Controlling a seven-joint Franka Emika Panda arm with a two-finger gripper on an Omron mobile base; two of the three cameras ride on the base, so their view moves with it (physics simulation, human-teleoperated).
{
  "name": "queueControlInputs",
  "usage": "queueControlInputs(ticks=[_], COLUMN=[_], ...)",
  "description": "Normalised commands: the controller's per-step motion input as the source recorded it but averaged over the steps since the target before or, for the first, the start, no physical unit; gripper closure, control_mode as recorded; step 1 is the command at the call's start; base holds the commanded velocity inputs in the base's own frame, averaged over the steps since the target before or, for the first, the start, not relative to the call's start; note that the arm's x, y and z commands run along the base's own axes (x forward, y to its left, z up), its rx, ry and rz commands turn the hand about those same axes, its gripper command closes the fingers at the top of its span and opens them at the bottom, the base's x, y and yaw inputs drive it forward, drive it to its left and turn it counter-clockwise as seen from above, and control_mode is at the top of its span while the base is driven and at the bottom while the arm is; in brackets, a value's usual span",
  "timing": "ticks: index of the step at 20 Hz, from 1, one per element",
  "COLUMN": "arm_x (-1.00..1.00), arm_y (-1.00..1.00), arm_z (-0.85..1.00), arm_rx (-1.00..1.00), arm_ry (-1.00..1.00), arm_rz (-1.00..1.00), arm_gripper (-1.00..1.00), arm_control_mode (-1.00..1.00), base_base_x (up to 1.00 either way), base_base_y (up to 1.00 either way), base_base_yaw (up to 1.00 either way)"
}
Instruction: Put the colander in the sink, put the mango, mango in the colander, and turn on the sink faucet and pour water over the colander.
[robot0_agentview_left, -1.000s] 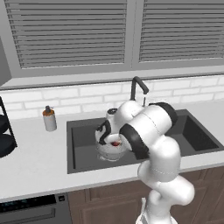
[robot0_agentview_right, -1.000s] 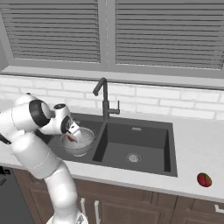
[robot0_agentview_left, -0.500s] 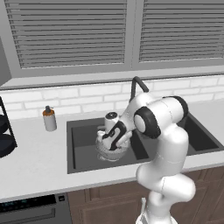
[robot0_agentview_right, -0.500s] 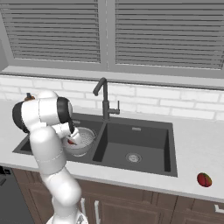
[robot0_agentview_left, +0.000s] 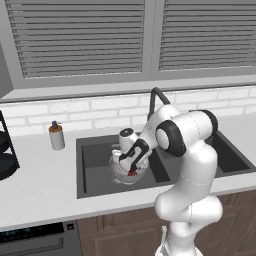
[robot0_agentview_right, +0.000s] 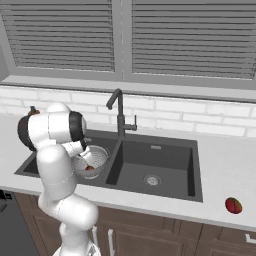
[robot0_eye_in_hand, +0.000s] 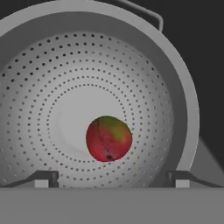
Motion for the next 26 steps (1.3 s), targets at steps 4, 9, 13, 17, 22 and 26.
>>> queueControlInputs(ticks=[4, 9, 13, 17, 22, 26], arm_x=[0.00, -0.12, -0.14, -0.25, -0.58, -0.68], arm_y=[-0.34, -0.29, -0.26, -0.39, -0.51, -0.57], arm_z=[0.71, 1.00, 1.00, 0.98, 0.56, 0.22], arm_rx=[0.01, 0.06, 0.04, 0.00, -0.01, -0.03], arm_ry=[-0.01, -0.04, 0.00, 0.00, 0.01, 0.03], arm_rz=[0.00, 0.00, 0.00, 0.00, 0.00, 0.00], arm_gripper=[-1.00, -1.00, -1.00, -1.00, -1.00, -1.00], arm_control_mode=[-1.00, -1.00, -1.00, -1.00, -1.00, -1.00], base_base_x=[0.00, 0.00, 0.00, 0.00, 0.00, 0.00], base_base_y=[0.00, 0.00, 0.00, 0.00, 0.00, 0.00], base_base_yaw=[0.00, 0.00, 0.00, 0.00, 0.00, 0.00])
